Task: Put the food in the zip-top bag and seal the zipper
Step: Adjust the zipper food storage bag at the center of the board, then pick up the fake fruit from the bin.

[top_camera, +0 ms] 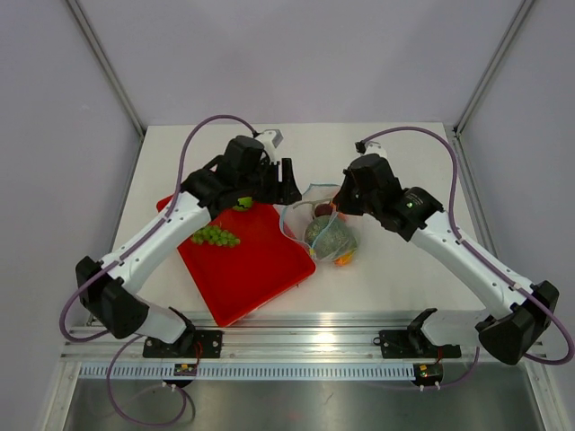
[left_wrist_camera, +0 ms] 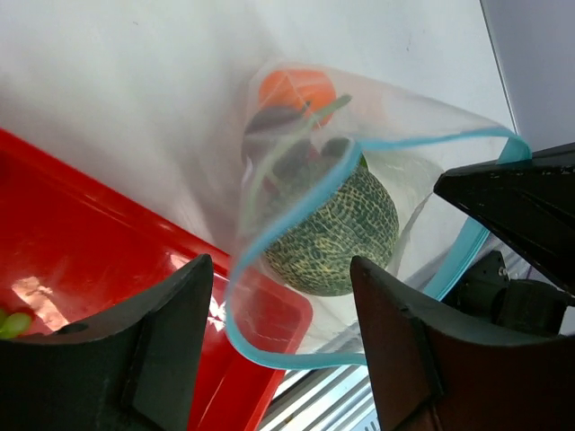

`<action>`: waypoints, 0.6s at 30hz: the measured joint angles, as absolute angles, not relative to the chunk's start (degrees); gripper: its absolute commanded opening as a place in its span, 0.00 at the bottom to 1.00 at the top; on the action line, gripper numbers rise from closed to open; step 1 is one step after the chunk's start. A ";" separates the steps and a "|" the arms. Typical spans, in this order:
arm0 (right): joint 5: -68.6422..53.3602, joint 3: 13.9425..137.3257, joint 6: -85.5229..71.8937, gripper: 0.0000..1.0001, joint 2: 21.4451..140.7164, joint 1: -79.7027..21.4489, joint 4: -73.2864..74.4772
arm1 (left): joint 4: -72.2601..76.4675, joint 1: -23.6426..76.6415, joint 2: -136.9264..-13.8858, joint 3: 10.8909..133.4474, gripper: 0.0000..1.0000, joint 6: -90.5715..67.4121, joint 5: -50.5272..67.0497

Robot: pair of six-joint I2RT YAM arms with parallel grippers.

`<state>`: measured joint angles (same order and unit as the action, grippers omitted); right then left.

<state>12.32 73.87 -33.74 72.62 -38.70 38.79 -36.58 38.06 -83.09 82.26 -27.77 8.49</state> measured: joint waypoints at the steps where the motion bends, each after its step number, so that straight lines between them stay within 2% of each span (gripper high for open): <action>1: 11.79 73.87 -33.69 0.00 72.66 -38.70 38.48 | -36.97 37.28 -82.06 82.24 0.66 -27.59 8.25; 8: 9.19 73.87 -33.74 0.00 72.51 -38.70 37.58 | -38.17 24.97 -73.47 76.90 0.66 -27.77 5.65; 10: 8.84 73.87 -33.87 0.00 72.36 -38.70 37.56 | -39.53 20.91 -72.73 74.98 0.71 -28.51 2.22; 14: 8.23 73.84 -33.89 0.00 72.14 -38.70 37.56 | -43.31 17.10 -73.47 70.76 0.72 -32.08 -5.96; 17: 7.62 73.84 -33.87 0.00 72.07 -38.70 37.54 | -45.30 16.14 -74.63 66.43 0.93 -36.75 -11.35; 18: 7.35 73.84 -33.87 0.00 72.05 -38.70 37.54 | -45.56 16.10 -75.07 64.95 0.97 -38.81 -12.80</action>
